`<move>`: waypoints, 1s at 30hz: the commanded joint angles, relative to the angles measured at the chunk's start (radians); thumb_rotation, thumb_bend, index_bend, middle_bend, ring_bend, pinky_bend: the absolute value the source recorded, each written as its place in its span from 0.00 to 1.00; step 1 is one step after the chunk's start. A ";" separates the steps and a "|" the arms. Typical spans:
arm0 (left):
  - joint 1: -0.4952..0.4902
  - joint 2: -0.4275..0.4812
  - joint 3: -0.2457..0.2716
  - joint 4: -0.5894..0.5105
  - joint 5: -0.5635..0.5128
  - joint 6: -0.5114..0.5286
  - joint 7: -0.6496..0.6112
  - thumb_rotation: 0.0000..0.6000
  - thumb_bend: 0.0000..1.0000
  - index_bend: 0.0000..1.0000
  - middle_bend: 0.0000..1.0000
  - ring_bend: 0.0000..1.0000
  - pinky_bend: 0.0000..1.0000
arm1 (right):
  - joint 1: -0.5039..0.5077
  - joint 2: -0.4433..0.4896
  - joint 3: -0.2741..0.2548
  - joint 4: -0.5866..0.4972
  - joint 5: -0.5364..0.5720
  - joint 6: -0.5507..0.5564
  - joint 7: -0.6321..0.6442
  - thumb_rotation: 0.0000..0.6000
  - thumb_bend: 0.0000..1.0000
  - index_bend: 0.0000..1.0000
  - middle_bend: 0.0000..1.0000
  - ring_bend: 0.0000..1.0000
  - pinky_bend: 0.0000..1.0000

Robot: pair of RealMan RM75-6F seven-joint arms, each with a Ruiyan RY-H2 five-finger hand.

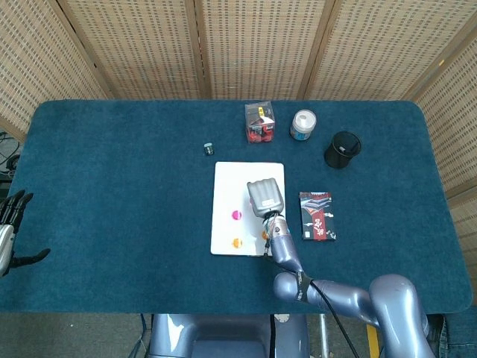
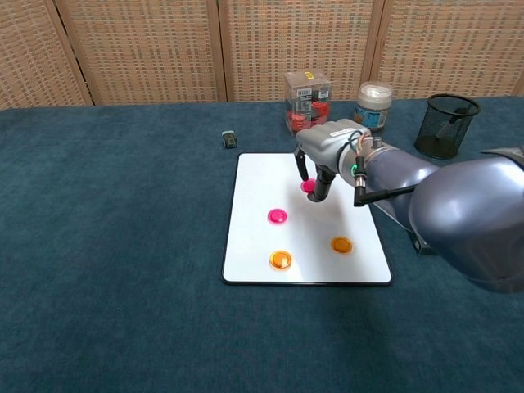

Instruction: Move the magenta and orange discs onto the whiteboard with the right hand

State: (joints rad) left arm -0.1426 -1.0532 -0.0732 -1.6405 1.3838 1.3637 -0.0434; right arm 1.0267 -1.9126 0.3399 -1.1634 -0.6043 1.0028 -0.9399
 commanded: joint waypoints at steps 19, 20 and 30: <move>-0.003 0.001 0.001 0.000 -0.003 -0.004 -0.003 1.00 0.00 0.00 0.00 0.00 0.00 | 0.003 -0.013 -0.026 0.020 0.014 0.002 -0.002 1.00 0.39 0.55 0.90 0.95 1.00; -0.003 0.002 0.000 0.000 -0.003 -0.004 -0.004 1.00 0.00 0.00 0.00 0.00 0.00 | 0.002 -0.013 -0.027 0.019 0.016 0.003 -0.003 1.00 0.39 0.55 0.90 0.95 1.00; -0.002 0.003 0.002 0.000 0.001 -0.002 -0.008 1.00 0.00 0.00 0.00 0.00 0.00 | -0.001 -0.004 -0.035 0.007 0.026 0.005 -0.010 1.00 0.36 0.47 0.90 0.95 1.00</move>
State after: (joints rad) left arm -0.1451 -1.0500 -0.0711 -1.6410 1.3848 1.3617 -0.0512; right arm 1.0257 -1.9168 0.3048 -1.1558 -0.5789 1.0076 -0.9501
